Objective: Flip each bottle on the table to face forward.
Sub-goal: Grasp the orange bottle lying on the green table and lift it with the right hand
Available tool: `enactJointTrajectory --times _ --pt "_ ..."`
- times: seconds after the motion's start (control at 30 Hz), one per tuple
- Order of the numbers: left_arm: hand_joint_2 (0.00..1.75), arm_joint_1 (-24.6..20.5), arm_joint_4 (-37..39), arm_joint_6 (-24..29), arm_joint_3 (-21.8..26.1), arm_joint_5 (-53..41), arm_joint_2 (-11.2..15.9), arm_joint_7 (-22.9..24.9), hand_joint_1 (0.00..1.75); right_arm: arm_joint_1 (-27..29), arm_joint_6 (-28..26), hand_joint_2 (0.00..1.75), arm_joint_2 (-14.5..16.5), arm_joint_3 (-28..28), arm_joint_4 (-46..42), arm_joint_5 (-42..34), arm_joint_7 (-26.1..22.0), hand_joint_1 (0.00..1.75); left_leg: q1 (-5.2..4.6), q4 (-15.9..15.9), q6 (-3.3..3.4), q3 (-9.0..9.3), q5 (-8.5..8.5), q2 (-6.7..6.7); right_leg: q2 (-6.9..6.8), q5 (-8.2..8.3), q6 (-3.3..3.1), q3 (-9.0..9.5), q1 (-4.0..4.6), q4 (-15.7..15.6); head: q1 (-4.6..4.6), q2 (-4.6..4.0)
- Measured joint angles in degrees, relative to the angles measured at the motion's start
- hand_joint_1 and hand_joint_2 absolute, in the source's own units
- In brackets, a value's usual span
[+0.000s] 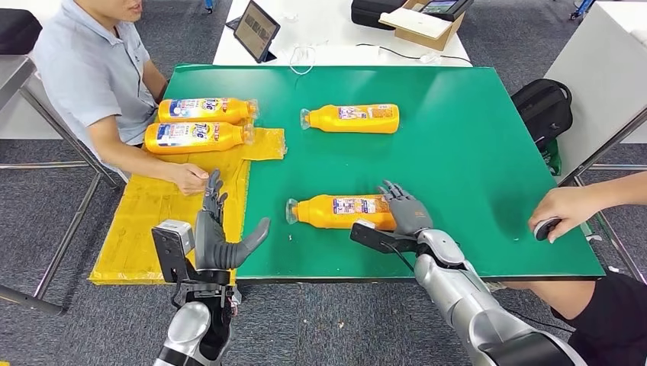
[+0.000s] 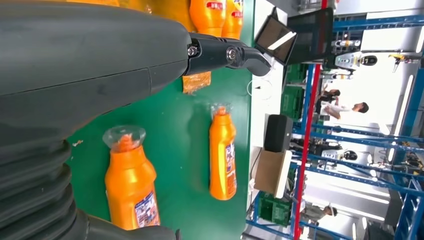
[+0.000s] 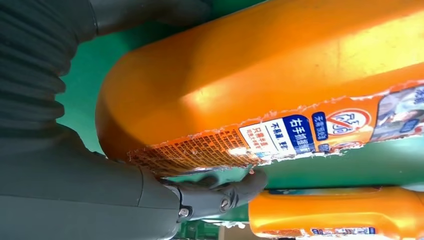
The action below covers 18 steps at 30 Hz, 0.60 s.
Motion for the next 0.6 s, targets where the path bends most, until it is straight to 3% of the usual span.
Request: enactJointTrajectory --times 0.17,0.37,0.6 --pt "1.75 -0.04 0.41 -0.47 -0.02 0.34 0.00 0.11 0.00 -1.28 1.46 1.75 -0.09 0.80 1.10 0.02 0.97 1.75 0.00 0.00 0.00 0.00 0.00 0.01 0.00 0.00 0.00 0.01 0.00 -0.01 0.01 0.00" --pt "1.75 0.01 0.44 -0.39 0.04 0.41 0.02 0.11 0.00 -3.61 7.39 1.75 0.09 1.60 2.29 0.05 5.48 1.75 0.00 0.00 0.00 0.21 -0.01 0.01 0.00 -0.01 0.00 0.18 0.00 -0.01 0.01 0.00" --pt "1.75 0.20 0.14 -0.25 0.33 1.00 0.02 -0.07 0.00 -4.63 9.43 1.75 0.05 2.69 3.04 -1.32 5.20 1.75 0.00 -0.01 0.00 0.39 -0.01 0.01 -0.01 -0.01 -0.01 0.39 0.00 -0.02 0.01 0.00"
